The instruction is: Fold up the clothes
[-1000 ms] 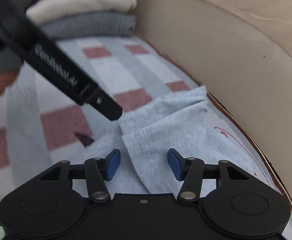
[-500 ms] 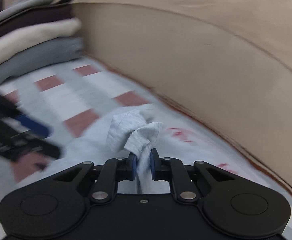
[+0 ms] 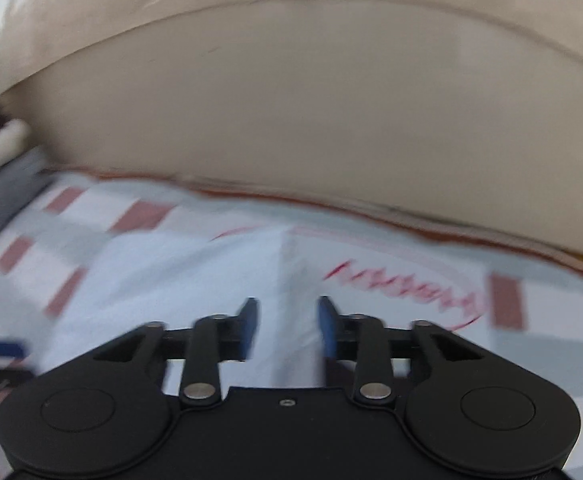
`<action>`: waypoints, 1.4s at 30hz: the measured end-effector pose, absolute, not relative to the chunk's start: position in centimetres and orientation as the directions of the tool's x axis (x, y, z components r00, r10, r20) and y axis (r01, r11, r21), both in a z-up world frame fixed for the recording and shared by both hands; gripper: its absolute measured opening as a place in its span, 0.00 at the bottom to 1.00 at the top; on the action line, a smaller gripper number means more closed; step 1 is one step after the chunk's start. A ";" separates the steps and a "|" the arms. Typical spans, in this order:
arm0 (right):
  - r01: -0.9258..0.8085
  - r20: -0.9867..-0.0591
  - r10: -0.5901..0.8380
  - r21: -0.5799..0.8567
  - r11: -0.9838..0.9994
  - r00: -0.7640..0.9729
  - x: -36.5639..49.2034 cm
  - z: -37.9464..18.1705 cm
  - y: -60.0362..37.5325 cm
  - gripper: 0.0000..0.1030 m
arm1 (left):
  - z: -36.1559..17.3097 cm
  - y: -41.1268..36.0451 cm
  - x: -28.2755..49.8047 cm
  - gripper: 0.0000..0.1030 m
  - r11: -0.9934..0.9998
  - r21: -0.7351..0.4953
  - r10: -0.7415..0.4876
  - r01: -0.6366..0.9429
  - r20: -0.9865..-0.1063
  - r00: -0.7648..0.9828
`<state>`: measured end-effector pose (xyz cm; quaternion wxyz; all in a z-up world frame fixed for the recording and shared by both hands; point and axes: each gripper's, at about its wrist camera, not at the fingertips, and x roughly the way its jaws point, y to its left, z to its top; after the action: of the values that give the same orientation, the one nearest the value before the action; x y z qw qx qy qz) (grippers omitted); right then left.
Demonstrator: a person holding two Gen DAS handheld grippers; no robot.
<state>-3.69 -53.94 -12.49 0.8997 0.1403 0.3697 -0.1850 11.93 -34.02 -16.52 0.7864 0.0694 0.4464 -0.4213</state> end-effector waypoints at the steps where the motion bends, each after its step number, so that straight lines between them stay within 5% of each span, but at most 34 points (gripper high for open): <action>1: 0.416 -0.724 -0.193 0.142 0.898 0.662 -3.8 -12.9 -53.3 0.56 | -16.7 -34.2 11.7 0.49 0.633 -0.267 -0.598 0.727 -0.764 0.240; 8: 0.453 -0.772 -0.201 0.124 0.883 0.603 -1.0 -15.6 -54.0 0.67 | -17.6 -35.3 10.2 0.49 0.615 -0.266 -0.580 0.742 -0.790 0.197; 12: 0.476 -0.776 -0.230 0.102 0.874 0.587 -0.1 -15.5 -55.3 0.63 | -18.2 -36.0 9.3 0.51 0.605 -0.267 -0.569 0.750 -0.804 0.173; 14: 0.455 -0.760 -0.279 0.024 0.890 0.587 -0.2 -15.1 -55.0 0.10 | -18.3 -36.0 9.2 0.51 0.606 -0.282 -0.571 0.744 -0.806 0.160; 18: 0.506 -0.771 -0.409 -0.131 0.852 0.488 -1.5 -15.1 -55.3 0.02 | -18.0 -35.9 8.9 0.51 0.603 -0.282 -0.566 0.746 -0.811 0.151; 21: 0.574 -0.780 -0.477 -0.190 0.797 0.404 -3.2 -14.7 -55.4 0.13 | -17.8 -36.0 8.3 0.54 0.596 -0.264 -0.534 0.758 -0.836 0.129; 24: 0.582 -0.781 -0.391 -0.044 0.812 0.486 -6.7 -13.2 -53.0 0.51 | -17.7 -35.8 7.4 0.56 0.589 -0.250 -0.484 0.769 -0.871 0.087; 28: 0.525 -0.789 -0.197 0.179 0.832 0.582 -10.5 -13.4 -50.4 0.54 | -18.3 -34.8 7.7 0.56 0.593 -0.429 -0.541 0.681 -0.839 -0.057; 34: 0.568 -0.817 -0.032 0.372 0.734 0.576 -14.0 -15.9 -50.8 0.55 | -18.2 -34.4 7.9 0.41 0.597 -0.447 -0.562 0.667 -0.826 -0.050; 37: 0.471 -0.786 0.088 0.452 0.758 0.612 -13.8 -15.7 -50.5 0.12 | -18.1 -34.5 7.9 0.39 0.596 -0.447 -0.562 0.667 -0.826 -0.052; 42: 0.375 -0.788 -0.044 0.242 0.895 0.614 -13.5 -12.5 -48.1 0.08 | -18.1 -34.5 7.9 0.39 0.601 -0.457 -0.553 0.655 -0.830 -0.072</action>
<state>-13.53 -48.07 -12.50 0.8769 0.1955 0.4225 -0.1195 7.94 -34.47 -18.10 0.6797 0.0440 0.5820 -0.4443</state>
